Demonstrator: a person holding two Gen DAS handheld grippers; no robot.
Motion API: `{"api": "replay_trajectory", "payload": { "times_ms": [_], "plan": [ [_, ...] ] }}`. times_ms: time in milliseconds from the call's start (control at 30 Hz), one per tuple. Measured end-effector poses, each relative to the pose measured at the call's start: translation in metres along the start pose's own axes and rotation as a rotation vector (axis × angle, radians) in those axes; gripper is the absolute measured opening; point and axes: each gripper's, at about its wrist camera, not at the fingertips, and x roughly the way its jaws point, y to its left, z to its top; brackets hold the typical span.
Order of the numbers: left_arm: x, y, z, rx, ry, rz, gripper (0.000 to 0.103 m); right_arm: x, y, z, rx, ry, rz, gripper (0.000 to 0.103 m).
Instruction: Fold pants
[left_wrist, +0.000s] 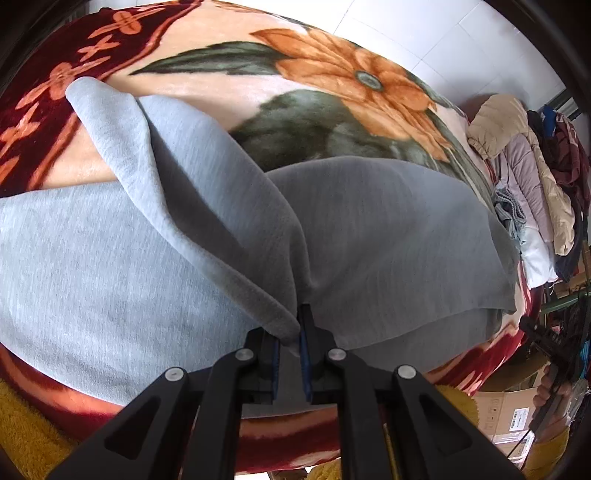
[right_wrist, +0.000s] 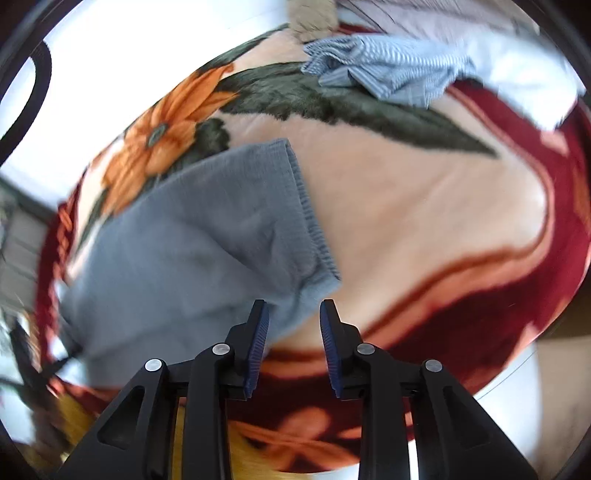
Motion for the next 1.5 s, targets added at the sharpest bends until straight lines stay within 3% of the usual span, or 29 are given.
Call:
{"api": "replay_trajectory", "payload": {
  "times_ms": [267, 333, 467, 567, 700, 867, 1000, 1233, 1500],
  "plan": [
    [-0.004, 0.003, -0.002, 0.012, 0.001, -0.007, 0.009, 0.044, 0.006, 0.019, 0.056, 0.037, -0.064, 0.029],
    [-0.007, 0.004, -0.004, 0.012, 0.003, -0.013, 0.009, 0.048, 0.008, 0.021, 0.056, 0.023, -0.079, 0.022],
    [-0.02, 0.005, -0.006, 0.022, -0.006, -0.021, 0.009, 0.035, 0.017, 0.028, 0.028, -0.039, -0.095, 0.014],
    [-0.031, 0.006, -0.01, 0.043, -0.016, -0.017, 0.009, 0.013, 0.023, 0.028, -0.012, -0.097, -0.116, 0.013],
    [-0.028, 0.012, -0.024, 0.042, 0.032, -0.021, 0.009, 0.007, 0.023, 0.019, -0.08, -0.095, -0.189, 0.013],
    [-0.009, 0.022, -0.038, 0.014, 0.105, -0.013, 0.009, 0.029, 0.02, 0.003, -0.118, -0.06, -0.252, 0.013],
    [-0.007, 0.024, -0.039, 0.012, 0.111, -0.011, 0.014, 0.043, 0.02, -0.006, -0.169, -0.05, -0.311, 0.015],
    [-0.024, 0.03, -0.04, 0.015, 0.077, 0.039, 0.03, 0.04, 0.025, -0.013, -0.19, -0.053, -0.356, 0.025],
    [-0.061, 0.057, -0.031, 0.018, -0.015, 0.112, 0.033, 0.008, 0.066, -0.032, -0.236, -0.129, -0.368, 0.028]
  ]
}}
